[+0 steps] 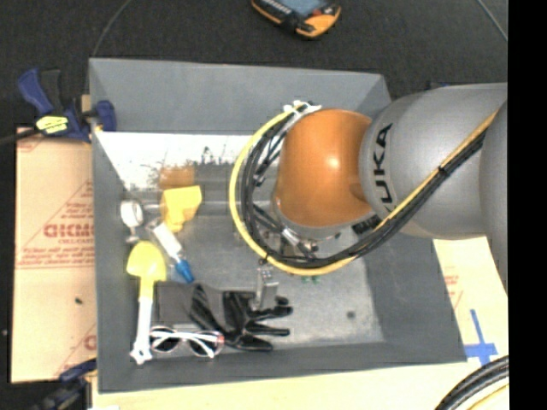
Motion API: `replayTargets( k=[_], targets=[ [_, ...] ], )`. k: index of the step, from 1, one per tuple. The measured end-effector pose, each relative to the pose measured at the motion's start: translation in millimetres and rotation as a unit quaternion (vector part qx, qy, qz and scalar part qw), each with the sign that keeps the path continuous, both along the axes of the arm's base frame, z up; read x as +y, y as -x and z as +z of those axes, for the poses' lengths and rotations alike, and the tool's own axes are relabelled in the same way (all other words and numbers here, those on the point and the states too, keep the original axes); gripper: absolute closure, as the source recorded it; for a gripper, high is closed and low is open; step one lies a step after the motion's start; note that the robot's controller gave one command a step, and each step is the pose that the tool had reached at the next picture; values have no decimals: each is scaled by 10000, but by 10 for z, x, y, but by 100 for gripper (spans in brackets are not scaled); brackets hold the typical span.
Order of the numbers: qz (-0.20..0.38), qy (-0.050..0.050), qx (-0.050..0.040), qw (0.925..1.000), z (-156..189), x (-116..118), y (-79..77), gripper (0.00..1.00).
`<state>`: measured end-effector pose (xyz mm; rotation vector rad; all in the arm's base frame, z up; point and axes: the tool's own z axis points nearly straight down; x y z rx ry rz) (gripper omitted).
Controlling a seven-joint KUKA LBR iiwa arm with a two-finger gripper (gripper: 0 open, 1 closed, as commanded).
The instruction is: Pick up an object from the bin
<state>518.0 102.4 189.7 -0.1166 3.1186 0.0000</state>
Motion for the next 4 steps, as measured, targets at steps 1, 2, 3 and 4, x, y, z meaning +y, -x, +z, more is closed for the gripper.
replayTargets(
  k=[1, 2, 3, 4],
  targets=[
    [-276, 4, 69, 9996, -443, 183, 318, 0],
    [-663, -20, -14, 9978, -518, 229, 113, 0],
    [-309, -2, 15, 9995, 64, 62, 409, 0],
    [-737, -20, -9, 9973, -626, -29, 51, 0]
  ],
)
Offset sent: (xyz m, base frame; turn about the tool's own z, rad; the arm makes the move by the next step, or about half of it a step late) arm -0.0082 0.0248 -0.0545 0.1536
